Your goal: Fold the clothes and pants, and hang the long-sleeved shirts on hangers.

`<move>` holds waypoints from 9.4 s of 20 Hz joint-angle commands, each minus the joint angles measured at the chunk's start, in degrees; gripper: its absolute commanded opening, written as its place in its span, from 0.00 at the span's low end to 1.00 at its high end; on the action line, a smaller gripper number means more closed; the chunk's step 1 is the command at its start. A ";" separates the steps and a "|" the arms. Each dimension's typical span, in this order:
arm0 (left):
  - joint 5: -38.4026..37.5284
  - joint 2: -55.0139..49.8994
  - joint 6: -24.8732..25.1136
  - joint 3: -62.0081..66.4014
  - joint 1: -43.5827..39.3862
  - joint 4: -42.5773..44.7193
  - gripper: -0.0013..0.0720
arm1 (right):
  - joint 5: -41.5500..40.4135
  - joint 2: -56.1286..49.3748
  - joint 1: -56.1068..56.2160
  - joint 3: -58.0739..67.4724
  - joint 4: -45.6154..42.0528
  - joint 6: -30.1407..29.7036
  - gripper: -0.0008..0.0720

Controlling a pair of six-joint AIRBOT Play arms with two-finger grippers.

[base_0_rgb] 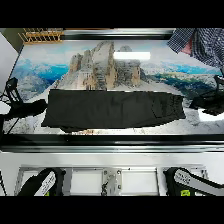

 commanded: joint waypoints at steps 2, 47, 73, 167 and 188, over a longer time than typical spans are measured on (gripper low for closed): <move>-0.04 0.11 -3.65 0.59 -12.48 -0.04 0.02 | 5.07 -7.30 -10.97 2.93 16.63 -12.63 0.98; -0.17 -51.60 -7.37 42.86 -49.83 -4.52 0.02 | 31.93 -0.15 -2.51 18.40 8.87 -10.99 0.04; -0.35 -52.22 -2.73 49.00 -42.21 -10.38 0.02 | 13.42 3.23 25.22 25.24 51.69 -9.53 0.04; 5.35 -62.66 1.22 55.01 -61.22 -20.79 0.02 | 8.87 3.63 30.01 6.95 4.33 11.72 0.04; -5.51 -51.93 0.79 55.10 -39.52 -17.46 0.02 | -6.12 1.14 48.13 6.95 5.92 23.23 0.04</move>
